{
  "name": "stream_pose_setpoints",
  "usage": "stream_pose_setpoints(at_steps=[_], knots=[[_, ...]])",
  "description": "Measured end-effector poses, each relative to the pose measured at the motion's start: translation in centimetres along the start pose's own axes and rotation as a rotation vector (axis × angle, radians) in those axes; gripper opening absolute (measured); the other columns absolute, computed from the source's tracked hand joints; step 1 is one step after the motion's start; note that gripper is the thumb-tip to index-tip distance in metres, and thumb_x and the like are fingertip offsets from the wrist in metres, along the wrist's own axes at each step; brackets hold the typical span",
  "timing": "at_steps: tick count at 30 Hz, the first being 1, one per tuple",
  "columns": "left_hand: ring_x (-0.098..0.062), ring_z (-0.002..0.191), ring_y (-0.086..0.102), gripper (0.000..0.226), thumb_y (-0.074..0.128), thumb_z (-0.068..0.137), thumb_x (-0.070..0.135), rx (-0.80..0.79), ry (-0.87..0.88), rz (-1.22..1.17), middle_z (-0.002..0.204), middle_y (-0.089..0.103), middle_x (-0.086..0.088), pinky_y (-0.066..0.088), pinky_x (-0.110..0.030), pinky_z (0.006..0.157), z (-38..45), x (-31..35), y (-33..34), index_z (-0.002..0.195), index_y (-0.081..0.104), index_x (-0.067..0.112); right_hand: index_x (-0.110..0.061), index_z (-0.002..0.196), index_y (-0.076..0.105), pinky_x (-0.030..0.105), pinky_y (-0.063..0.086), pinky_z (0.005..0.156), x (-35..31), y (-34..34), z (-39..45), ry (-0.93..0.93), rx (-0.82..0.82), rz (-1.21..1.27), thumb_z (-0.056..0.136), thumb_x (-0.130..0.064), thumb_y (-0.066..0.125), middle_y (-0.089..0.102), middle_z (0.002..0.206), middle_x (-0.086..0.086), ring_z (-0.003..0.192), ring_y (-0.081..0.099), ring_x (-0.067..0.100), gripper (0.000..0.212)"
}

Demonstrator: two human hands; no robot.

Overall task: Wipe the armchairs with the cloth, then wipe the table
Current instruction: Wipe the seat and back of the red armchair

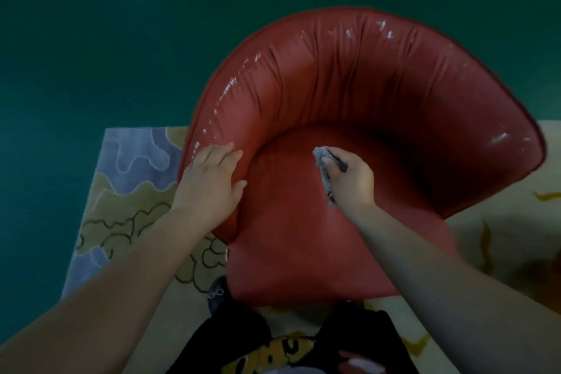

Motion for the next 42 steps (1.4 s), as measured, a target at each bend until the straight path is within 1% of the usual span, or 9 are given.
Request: stream_pose_setpoints(at_steps=[3, 11, 15, 19, 22, 26, 31, 36, 42], knots=[[-0.023, 0.136, 0.029, 0.06, 0.062, 0.087, 0.033, -0.023, 0.055, -0.045, 0.149, 0.036, -0.004, 0.031, -0.048, 0.109, 0.4, -3.2, -1.6, 0.142, 0.044, 0.015, -0.04, 0.103, 0.067, 0.005, 0.043, 0.045, -2.3, 2.2, -1.7, 0.043, 0.09, 0.071, 0.092, -0.024, 0.058, 0.064, 0.103, -0.013, 0.079, 0.06, -0.014, 0.022], [-0.028, 0.14, 0.022, 0.063, 0.061, 0.089, 0.033, -0.102, 0.138, -0.083, 0.155, 0.026, -0.007, 0.018, -0.04, 0.115, 3.4, -8.3, -4.7, 0.145, 0.039, 0.015, -0.044, 0.103, 0.066, 0.03, 0.058, 0.061, -6.4, 5.8, -5.0, 0.143, 0.221, 0.144, 0.091, -0.028, 0.058, 0.064, 0.094, -0.024, 0.08, 0.066, 0.001, 0.021], [-0.028, 0.14, 0.021, 0.062, 0.06, 0.09, 0.033, -0.087, 0.129, -0.092, 0.156, 0.023, -0.007, 0.018, -0.039, 0.114, 5.3, -9.6, -5.0, 0.145, 0.038, 0.017, -0.045, 0.1, 0.067, 0.025, 0.052, 0.042, -6.5, 7.0, -4.6, 0.153, 0.178, 0.176, 0.092, -0.028, 0.059, 0.068, 0.097, -0.014, 0.071, 0.067, 0.004, 0.02], [-0.028, 0.142, 0.017, 0.063, 0.058, 0.091, 0.036, -0.131, 0.092, -0.095, 0.158, 0.017, -0.005, 0.017, -0.041, 0.114, 6.7, -11.0, -4.6, 0.147, 0.034, 0.021, -0.048, 0.093, 0.066, 0.013, 0.052, 0.058, -6.9, 7.6, -3.7, 0.132, 0.189, 0.149, 0.092, -0.027, 0.06, 0.066, 0.094, -0.021, 0.081, 0.063, -0.009, 0.022], [-0.03, 0.143, 0.014, 0.065, 0.057, 0.091, 0.041, -0.211, 0.106, -0.079, 0.159, 0.011, -0.006, 0.018, -0.043, 0.114, 8.4, -12.3, -4.3, 0.149, 0.03, 0.025, -0.042, 0.103, 0.067, 0.029, 0.057, 0.074, -6.7, 8.7, -3.2, 0.18, 0.249, 0.154, 0.091, -0.029, 0.06, 0.066, 0.098, -0.021, 0.088, 0.065, -0.001, 0.02], [-0.03, 0.144, 0.014, 0.065, 0.061, 0.09, 0.036, -0.315, 0.19, -0.103, 0.159, 0.005, -0.01, 0.021, -0.042, 0.114, 11.5, -14.0, -4.1, 0.147, 0.032, 0.026, -0.044, 0.1, 0.067, 0.014, 0.053, 0.061, -7.3, 11.4, -2.6, 0.227, 0.311, 0.175, 0.091, -0.029, 0.06, 0.066, 0.1, -0.018, 0.085, 0.065, 0.0, 0.019], [-0.028, 0.144, 0.019, 0.067, 0.069, 0.085, 0.034, -0.418, 0.433, -0.104, 0.16, 0.002, -0.011, 0.024, -0.036, 0.112, 14.1, -15.6, -3.3, 0.143, 0.038, 0.022, -0.033, 0.111, 0.068, 0.023, 0.051, 0.089, -8.1, 16.0, -2.9, 0.317, 0.463, 0.178, 0.092, -0.028, 0.059, 0.067, 0.106, -0.016, 0.099, 0.062, 0.001, 0.022], [-0.028, 0.145, 0.015, 0.069, 0.071, 0.083, 0.035, -0.502, 0.602, -0.101, 0.16, -0.003, -0.013, 0.022, -0.035, 0.114, 16.7, -16.4, -3.1, 0.142, 0.038, 0.022, -0.03, 0.117, 0.066, 0.039, 0.055, 0.085, -9.3, 21.0, -4.4, 0.409, 0.619, 0.193, 0.092, -0.029, 0.059, 0.061, 0.108, -0.015, 0.1, 0.063, 0.012, 0.026], [-0.028, 0.143, 0.018, 0.065, 0.07, 0.083, 0.035, -0.5, 0.689, -0.11, 0.16, 0.009, -0.007, 0.022, -0.035, 0.113, 17.8, -16.7, -2.1, 0.14, 0.042, 0.021, -0.029, 0.121, 0.064, 0.013, 0.039, 0.099, -10.4, 26.5, -3.9, 0.302, 0.719, 0.106, 0.09, -0.025, 0.062, 0.056, 0.115, -0.018, 0.108, 0.051, -0.008, 0.032]])
Point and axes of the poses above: each hand's wrist, its own z-axis towards the middle knuckle, its own y-axis out of the palm, x = y × z, the point moved 3 cm from there along z, towards the middle knuckle
